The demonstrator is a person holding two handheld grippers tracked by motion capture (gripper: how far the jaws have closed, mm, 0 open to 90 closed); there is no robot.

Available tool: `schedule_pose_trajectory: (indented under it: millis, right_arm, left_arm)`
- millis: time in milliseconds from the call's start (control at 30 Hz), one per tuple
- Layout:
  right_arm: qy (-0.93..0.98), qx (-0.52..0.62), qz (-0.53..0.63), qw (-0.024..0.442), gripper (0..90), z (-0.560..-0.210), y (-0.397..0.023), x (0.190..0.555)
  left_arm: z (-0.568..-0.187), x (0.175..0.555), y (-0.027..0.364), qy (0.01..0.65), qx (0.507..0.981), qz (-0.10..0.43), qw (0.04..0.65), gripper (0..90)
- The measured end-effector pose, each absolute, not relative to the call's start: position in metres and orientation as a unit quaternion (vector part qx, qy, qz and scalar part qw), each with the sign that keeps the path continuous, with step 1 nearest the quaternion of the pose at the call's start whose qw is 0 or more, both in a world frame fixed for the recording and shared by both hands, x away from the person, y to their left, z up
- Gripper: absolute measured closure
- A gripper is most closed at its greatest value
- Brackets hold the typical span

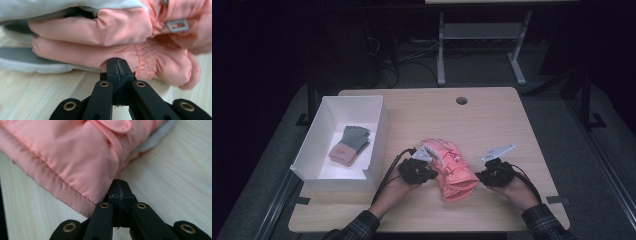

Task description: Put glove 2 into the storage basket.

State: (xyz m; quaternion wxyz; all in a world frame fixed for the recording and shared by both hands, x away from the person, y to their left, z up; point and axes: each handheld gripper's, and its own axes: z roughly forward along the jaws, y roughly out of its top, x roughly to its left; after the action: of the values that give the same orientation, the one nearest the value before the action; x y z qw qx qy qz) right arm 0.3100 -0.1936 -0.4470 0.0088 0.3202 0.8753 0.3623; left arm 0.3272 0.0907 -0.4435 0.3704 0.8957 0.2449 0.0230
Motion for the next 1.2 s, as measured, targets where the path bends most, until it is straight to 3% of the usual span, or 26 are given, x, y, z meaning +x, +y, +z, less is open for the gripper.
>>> schedule_pose_trajectory:
  millis: [767,1067,1200]
  right_arm:
    - [0.888,0.273,0.369,-0.025,90.0,-0.449,-0.154,0.272]
    - [0.874,0.301,0.382,0.001,90.0,-0.439,-0.182,0.273]
    - [0.855,0.325,0.402,0.033,90.0,-0.428,-0.201,0.273]
  left_arm:
    - [-0.445,0.345,0.077,0.229,0.897,0.005,0.378,89.8]
    - [-0.439,0.346,0.092,0.245,0.892,0.002,0.381,88.5]
    - [-0.434,0.343,0.101,0.249,0.889,0.005,0.383,85.4]
